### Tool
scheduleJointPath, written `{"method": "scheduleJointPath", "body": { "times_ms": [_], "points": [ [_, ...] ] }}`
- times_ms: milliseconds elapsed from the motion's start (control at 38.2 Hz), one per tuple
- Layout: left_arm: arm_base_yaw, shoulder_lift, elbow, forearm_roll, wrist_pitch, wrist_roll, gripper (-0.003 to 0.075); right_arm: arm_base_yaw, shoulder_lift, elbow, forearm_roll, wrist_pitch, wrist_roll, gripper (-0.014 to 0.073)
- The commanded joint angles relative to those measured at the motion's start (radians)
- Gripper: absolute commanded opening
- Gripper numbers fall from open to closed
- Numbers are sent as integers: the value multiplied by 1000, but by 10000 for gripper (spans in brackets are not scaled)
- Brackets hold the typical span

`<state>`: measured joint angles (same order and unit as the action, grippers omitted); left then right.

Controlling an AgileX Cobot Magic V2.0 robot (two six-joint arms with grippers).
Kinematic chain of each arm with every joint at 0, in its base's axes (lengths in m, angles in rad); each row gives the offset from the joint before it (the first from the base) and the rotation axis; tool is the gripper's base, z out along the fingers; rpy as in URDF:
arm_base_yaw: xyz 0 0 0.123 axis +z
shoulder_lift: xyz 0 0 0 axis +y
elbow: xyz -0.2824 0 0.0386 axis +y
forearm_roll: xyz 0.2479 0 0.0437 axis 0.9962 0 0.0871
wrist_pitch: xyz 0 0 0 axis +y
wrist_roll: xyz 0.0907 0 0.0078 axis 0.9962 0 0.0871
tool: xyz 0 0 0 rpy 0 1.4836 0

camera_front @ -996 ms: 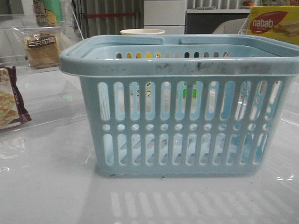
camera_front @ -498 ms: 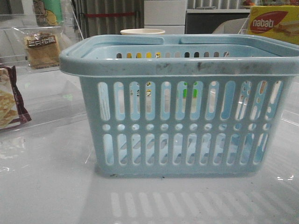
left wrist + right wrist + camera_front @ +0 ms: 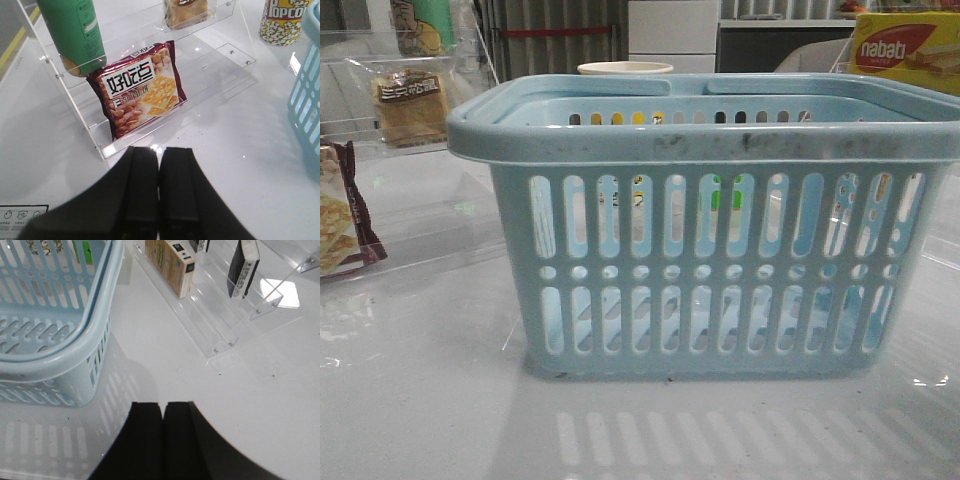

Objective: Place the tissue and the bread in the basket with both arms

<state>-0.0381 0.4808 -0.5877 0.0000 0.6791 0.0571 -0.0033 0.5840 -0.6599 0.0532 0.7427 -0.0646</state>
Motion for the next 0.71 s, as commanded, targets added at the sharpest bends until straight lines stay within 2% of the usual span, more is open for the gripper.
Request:
{"method": "scheduleJointPath", "body": {
  "times_ms": [0, 52, 131, 183, 236, 367, 524, 681],
  "points": [
    [0, 12, -27, 0, -71, -8, 270, -2, 38, -35, -10, -47, -3, 238],
    [0, 12, -27, 0, -71, -8, 405, -2, 54, -35, -10, -45, -3, 356],
    [0, 12, -26, 0, -71, -8, 543, -2, 78, -35, -12, -45, -3, 501],
    [0, 12, -26, 0, -71, -8, 589, -2, 98, -35, -17, -47, -3, 563],
    [0, 12, -26, 0, -71, -8, 592, -2, 124, -35, -32, -52, -3, 589],
    [0, 12, -26, 0, -71, -8, 552, -42, 234, -63, -62, -93, 14, 590],
    [0, 12, -26, 0, -71, -8, 493, -156, 430, -187, -53, -109, 14, 590],
    [0, 12, -26, 0, -71, -8, 449, -205, 592, -316, -12, -114, 14, 590]
  ]
}}
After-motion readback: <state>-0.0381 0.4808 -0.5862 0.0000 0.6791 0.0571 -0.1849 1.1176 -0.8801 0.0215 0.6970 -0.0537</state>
